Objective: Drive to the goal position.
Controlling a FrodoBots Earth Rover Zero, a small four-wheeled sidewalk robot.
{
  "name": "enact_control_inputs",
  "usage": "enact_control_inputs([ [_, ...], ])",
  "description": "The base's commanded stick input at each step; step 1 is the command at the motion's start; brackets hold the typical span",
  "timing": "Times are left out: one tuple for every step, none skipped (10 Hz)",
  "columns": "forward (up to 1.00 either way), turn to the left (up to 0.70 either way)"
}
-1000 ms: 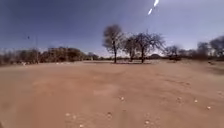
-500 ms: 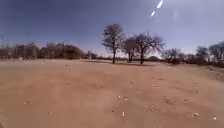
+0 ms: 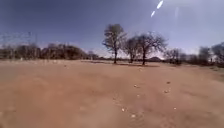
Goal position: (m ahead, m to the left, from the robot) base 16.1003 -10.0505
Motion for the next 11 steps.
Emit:
enact_control_inputs([
  [1.00,-0.27],
  [1.00,-0.27],
  [1.00,-0.27],
  [1.00,-0.27],
  [1.00,-0.27],
  [1.00,-0.27],
  [1.00,-0.27],
  [1.00,-0.27],
  [1.00,-0.27],
  [1.00,-0.27],
  [1.00,-0.27],
])
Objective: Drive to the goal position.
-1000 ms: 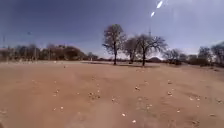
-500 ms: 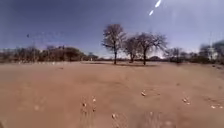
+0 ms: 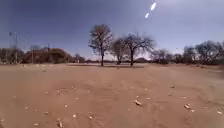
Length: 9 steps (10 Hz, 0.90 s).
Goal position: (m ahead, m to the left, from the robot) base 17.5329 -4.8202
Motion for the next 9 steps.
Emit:
enact_control_inputs([
  [1.00,-0.27],
  [1.00,-0.20],
  [1.00,-0.06],
  [1.00,0.00],
  [1.00,0.00],
  [1.00,0.00],
  [1.00,0.00],
  [1.00,0.00],
  [1.00,0.00],
])
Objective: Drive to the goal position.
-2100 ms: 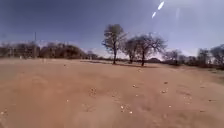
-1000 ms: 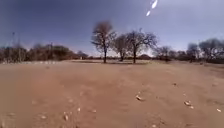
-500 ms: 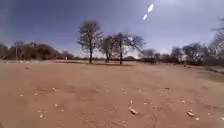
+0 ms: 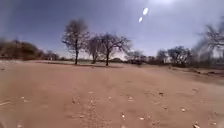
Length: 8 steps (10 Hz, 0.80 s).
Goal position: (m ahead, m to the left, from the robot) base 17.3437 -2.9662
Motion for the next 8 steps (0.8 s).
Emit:
enact_control_inputs([
  [1.00,0.00],
  [1.00,0.00],
  [1.00,0.00],
  [1.00,0.00],
  [1.00,0.00],
  [1.00,0.00],
  [1.00,0.00],
  [1.00,0.00],
])
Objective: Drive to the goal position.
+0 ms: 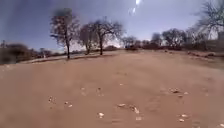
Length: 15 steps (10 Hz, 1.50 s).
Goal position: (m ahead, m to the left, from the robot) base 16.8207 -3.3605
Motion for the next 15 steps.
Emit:
enact_control_inputs([
  [1.00,0.00],
  [1.00,0.00],
  [1.00,0.00],
  [1.00,0.00],
  [1.00,0.00],
  [1.00,0.00],
  [1.00,0.00],
  [1.00,0.00],
  [1.00,0.00],
  [1.00,0.00],
  [1.00,0.00],
  [1.00,0.00],
  [1.00,0.00],
  [1.00,0.00],
  [1.00,0.00],
])
